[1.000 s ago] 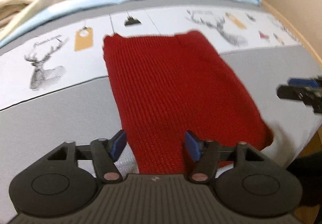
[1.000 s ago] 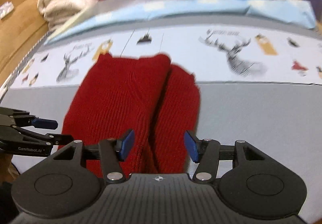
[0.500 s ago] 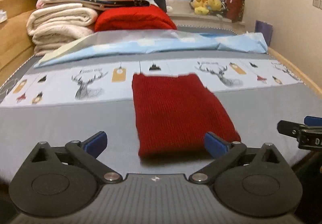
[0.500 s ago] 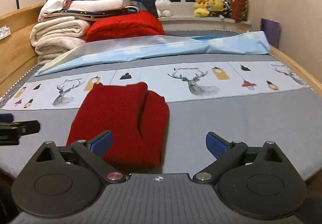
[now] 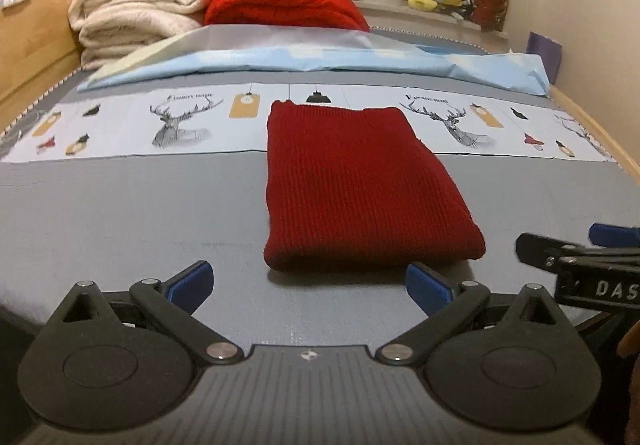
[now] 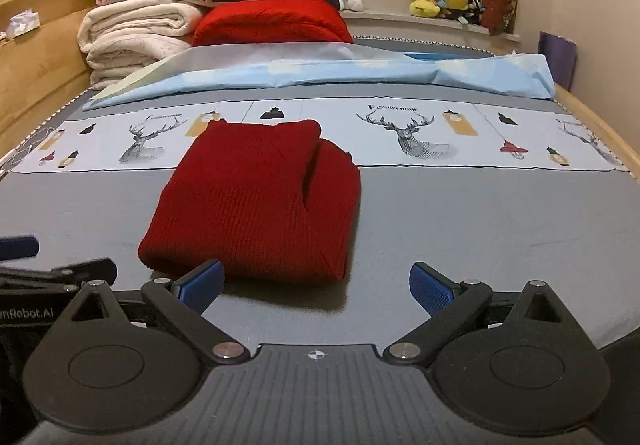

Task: Fold small clothes

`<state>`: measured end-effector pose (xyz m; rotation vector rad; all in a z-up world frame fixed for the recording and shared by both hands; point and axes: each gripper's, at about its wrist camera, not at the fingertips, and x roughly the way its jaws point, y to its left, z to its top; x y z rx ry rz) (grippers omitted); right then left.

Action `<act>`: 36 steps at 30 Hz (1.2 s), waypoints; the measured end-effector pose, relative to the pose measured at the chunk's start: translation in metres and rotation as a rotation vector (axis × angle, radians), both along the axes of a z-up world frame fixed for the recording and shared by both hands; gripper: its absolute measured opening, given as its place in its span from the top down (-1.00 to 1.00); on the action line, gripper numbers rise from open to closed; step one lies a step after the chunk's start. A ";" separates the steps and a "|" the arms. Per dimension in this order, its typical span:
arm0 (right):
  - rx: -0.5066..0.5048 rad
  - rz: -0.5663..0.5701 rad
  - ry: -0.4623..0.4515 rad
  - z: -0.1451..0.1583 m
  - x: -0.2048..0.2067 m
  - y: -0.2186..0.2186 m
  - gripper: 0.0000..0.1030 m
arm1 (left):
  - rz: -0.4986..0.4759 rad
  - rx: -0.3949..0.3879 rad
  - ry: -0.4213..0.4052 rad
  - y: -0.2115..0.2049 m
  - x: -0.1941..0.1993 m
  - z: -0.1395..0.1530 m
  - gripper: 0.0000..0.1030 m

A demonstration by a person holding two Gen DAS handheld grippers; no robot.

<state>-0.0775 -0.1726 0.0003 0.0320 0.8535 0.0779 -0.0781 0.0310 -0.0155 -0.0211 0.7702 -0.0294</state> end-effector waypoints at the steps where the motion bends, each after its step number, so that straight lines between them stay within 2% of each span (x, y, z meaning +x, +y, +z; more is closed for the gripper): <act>1: 0.002 0.001 0.005 -0.001 0.001 0.002 -0.91 | 0.004 -0.002 -0.002 0.000 0.000 0.000 -0.99; 8: 0.000 0.031 0.006 -0.003 0.002 0.015 -0.91 | 0.011 -0.002 -0.004 0.005 0.002 0.000 -0.99; 36: -0.011 0.018 0.007 -0.007 0.006 0.019 -0.91 | 0.005 -0.001 0.003 0.004 0.003 -0.003 -0.99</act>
